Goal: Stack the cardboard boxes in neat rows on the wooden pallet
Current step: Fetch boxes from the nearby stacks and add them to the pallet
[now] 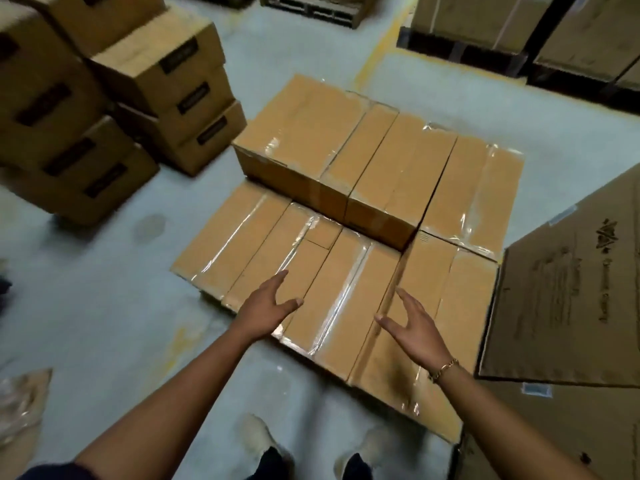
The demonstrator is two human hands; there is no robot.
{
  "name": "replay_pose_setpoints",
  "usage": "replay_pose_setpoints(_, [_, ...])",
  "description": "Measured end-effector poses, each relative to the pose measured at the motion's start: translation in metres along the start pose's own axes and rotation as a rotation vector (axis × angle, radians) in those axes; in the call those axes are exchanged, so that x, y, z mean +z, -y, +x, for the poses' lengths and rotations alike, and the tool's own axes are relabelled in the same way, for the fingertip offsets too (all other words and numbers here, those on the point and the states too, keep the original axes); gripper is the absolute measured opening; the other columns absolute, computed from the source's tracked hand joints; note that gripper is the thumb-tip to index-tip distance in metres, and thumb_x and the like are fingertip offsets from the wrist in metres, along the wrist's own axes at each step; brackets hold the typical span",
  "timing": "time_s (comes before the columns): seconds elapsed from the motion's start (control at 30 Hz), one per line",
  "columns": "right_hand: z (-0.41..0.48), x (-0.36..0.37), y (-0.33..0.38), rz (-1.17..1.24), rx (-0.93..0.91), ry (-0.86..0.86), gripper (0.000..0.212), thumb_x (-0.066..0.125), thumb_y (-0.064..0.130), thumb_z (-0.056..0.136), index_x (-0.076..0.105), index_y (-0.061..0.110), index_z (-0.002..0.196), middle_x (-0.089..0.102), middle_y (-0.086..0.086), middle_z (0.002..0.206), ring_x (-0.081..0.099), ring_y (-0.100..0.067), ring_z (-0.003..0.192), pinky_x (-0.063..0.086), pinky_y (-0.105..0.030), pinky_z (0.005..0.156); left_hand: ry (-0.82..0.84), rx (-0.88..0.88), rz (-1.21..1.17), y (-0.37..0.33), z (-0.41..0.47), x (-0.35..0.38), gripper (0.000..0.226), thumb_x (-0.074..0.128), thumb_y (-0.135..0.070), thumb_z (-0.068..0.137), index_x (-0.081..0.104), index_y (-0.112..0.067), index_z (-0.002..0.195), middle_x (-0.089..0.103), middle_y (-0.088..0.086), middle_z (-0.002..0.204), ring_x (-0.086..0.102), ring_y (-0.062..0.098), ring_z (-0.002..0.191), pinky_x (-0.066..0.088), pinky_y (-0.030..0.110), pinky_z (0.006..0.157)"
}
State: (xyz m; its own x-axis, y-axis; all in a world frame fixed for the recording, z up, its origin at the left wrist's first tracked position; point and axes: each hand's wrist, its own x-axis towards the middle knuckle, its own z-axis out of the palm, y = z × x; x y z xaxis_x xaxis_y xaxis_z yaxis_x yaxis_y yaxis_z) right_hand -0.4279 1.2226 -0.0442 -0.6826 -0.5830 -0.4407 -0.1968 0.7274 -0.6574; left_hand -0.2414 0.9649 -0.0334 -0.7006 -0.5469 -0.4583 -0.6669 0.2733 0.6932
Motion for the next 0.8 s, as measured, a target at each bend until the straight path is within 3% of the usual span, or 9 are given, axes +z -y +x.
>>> replay_pose_setpoints(0.1, [0.010,0.031,0.068,-0.030,-0.070,0.025,0.080,0.065,0.052,0.093,0.027,0.028,0.160,0.028,0.002,0.165,0.031,-0.021,0.150,0.029,-0.034,0.117,-0.090,-0.030,-0.076,0.038,-0.024,-0.065,0.077,0.074,-0.042,0.093,0.035,-0.031,0.158,0.043,0.001,0.160,0.045,0.023,0.143,0.039,0.036,0.112])
replay_pose_setpoints(0.23, [0.025,0.081,0.150,-0.029,-0.130,0.035,0.082,0.064,0.057,0.092,0.026,0.031,0.160,0.026,0.003,0.166,0.032,-0.022,0.149,0.032,-0.042,0.117,-0.173,-0.041,-0.047,0.092,-0.055,-0.150,0.076,0.072,-0.048,0.093,0.037,-0.032,0.158,0.043,-0.003,0.160,0.052,0.020,0.136,0.041,0.033,0.109])
replay_pose_setpoints(0.4, [0.040,0.144,0.247,-0.010,-0.220,0.108,0.081,0.064,0.061,0.090,0.029,0.034,0.158,0.028,0.005,0.165,0.035,-0.021,0.147,0.035,-0.045,0.117,-0.293,-0.081,-0.038,0.153,-0.089,-0.247,0.074,0.069,-0.053,0.093,0.038,-0.034,0.156,0.045,-0.005,0.159,0.044,0.018,0.144,0.039,0.036,0.114])
replay_pose_setpoints(0.8, [0.135,0.248,0.420,0.049,-0.308,0.269,0.076,0.068,0.053,0.090,0.033,0.034,0.155,0.034,0.009,0.161,0.043,-0.020,0.142,0.040,-0.035,0.105,-0.451,-0.155,-0.178,0.233,-0.036,-0.418,0.070,0.069,-0.053,0.093,0.040,-0.037,0.154,0.048,-0.005,0.156,0.046,0.018,0.141,0.040,0.036,0.109])
